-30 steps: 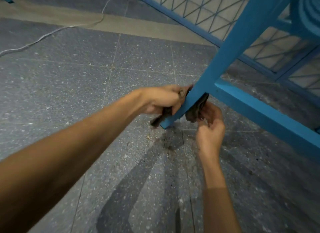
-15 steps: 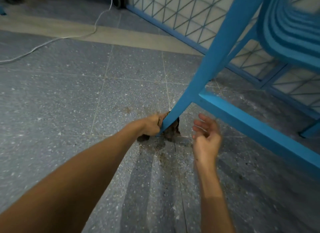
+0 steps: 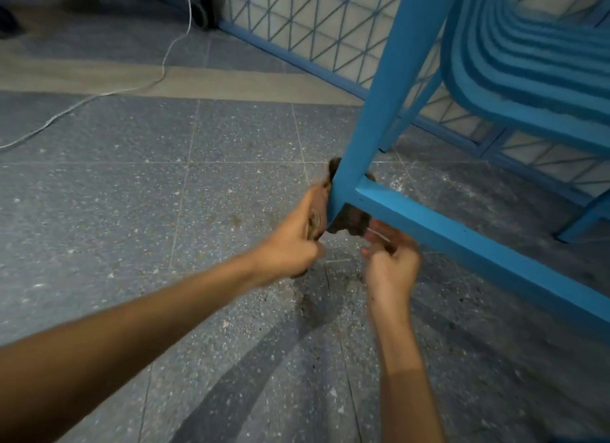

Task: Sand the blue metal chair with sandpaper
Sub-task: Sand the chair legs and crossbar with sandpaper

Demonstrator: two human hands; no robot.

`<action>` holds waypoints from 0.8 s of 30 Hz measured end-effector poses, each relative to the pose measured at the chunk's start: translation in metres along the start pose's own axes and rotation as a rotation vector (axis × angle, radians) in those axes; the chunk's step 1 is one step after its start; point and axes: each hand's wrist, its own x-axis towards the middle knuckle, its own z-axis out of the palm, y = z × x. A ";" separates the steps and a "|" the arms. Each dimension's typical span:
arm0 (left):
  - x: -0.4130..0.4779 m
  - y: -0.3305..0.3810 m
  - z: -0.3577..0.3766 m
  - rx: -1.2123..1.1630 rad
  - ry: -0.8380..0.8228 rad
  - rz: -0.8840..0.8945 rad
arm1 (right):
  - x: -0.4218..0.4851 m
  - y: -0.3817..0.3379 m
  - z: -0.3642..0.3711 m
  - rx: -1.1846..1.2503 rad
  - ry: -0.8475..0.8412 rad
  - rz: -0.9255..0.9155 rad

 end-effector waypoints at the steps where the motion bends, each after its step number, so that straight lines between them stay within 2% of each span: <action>1: -0.003 -0.016 0.007 0.022 0.017 0.024 | -0.001 -0.001 0.003 0.008 -0.015 0.005; 3: 0.001 -0.046 0.011 0.127 0.035 -0.042 | -0.006 -0.003 0.010 0.004 -0.070 0.002; 5: 0.010 -0.067 0.009 0.225 0.073 -0.256 | -0.011 -0.005 0.015 -0.022 -0.128 0.002; 7: 0.017 -0.072 0.011 0.153 0.147 -0.397 | -0.014 -0.007 0.018 -0.042 -0.163 -0.001; 9: 0.023 -0.061 0.015 0.021 0.196 -0.435 | -0.013 -0.008 0.017 -0.039 -0.153 0.009; 12: 0.026 -0.022 0.019 -0.151 0.192 -0.422 | -0.008 -0.014 0.012 -0.036 -0.120 0.038; 15: 0.026 0.010 0.025 -0.269 0.253 -0.303 | -0.001 -0.019 0.010 -0.006 -0.059 0.047; 17: 0.020 0.016 0.035 -0.236 0.296 -0.180 | 0.002 -0.021 0.014 0.026 -0.039 0.015; 20: 0.015 -0.017 0.044 -0.015 0.409 0.000 | 0.001 -0.023 0.019 0.019 -0.054 -0.005; 22: 0.018 -0.053 0.041 0.089 0.427 -0.031 | -0.002 -0.022 0.021 0.025 -0.077 0.005; 24: 0.020 -0.075 0.035 0.100 0.363 -0.218 | -0.006 -0.019 0.024 -0.005 -0.106 0.012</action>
